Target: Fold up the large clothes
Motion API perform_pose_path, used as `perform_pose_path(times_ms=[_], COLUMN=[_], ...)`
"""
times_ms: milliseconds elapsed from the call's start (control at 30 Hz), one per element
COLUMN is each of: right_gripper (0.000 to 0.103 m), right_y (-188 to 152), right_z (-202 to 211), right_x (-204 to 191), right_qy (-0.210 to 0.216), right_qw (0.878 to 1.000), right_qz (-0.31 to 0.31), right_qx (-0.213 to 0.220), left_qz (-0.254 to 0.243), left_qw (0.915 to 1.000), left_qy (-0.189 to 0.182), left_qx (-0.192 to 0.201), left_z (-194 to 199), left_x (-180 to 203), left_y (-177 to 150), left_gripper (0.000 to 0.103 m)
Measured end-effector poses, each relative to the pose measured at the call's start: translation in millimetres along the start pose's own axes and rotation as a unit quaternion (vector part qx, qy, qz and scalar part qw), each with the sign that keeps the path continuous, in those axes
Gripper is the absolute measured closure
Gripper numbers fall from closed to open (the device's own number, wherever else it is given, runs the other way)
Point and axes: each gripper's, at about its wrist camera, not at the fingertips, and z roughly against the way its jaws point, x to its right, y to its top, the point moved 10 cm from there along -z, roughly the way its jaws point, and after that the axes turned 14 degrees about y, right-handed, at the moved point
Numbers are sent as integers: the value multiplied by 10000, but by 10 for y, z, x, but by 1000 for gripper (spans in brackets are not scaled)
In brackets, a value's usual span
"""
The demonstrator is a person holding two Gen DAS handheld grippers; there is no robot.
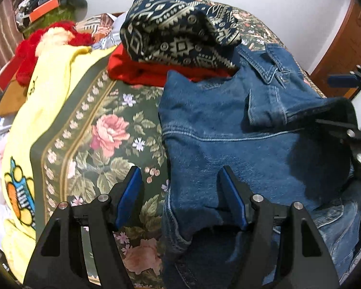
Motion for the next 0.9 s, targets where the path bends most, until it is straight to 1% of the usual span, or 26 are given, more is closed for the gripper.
perform_pose_path(times_ms=[33, 100, 167, 200, 233, 300, 333, 367, 433, 500, 567, 733, 767, 833, 900], right_gripper=[17, 20, 29, 40, 54, 67, 74, 78, 90, 93, 93, 93, 93, 93, 93], right_y=[2, -5, -9, -19, -25, -26, -15, 7, 50, 93, 131, 73, 31, -136, -316], right_z=[-37, -105, -173, -207, -233, -266, -245, -214, -130, -18, 183, 588, 651, 783, 838], right_x=[10, 20, 19, 13, 7, -10, -17, -8, 28, 87, 219, 515, 559, 677, 748], right_qy=[-63, -114, -151, -140, -126, 0, 90, 129, 190, 197, 157, 246, 269, 439, 517], right_qw=[9999, 9992, 9982, 9977, 9973, 9971, 9977, 9983, 9993, 9998, 9992, 9899, 9873, 9770, 9672], right_qz=[93, 239, 357, 397, 408, 410, 380, 342, 227, 78, -146, -874, -1003, -1448, -1789], right_qx=[-106, -295, -456, -538, -590, -635, -559, -460, -246, -9, 351, 1089, 1201, 1503, 1729], left_qz=[4, 13, 5, 3, 0, 0, -3, -5, -13, -26, -70, -131, -113, -36, 14], left_qw=[10000, 10000, 10000, 10000, 10000, 9999, 9999, 9999, 9999, 9999, 9998, 9994, 9993, 9992, 9990], left_qy=[-11, -14, -1, 8, 12, 18, 29, 35, 61, 85, 131, 254, 256, 244, 236], left_qx=[-25, -50, -77, -86, -92, -113, -119, -122, -133, -142, -135, -215, -256, -329, -380], left_z=[-18, -53, -79, -90, -95, -98, -100, -100, -103, -104, -100, -161, -183, -222, -250], left_x=[0, -15, -12, -7, -8, -4, -3, -5, -7, -5, 1, 13, 15, 18, 23], left_y=[-18, -35, -52, -53, -59, -71, -75, -76, -75, -69, -65, -93, -106, -135, -159], left_gripper=[36, 36, 36, 36, 36, 36, 36, 36, 36, 36, 36, 36, 36, 36, 36])
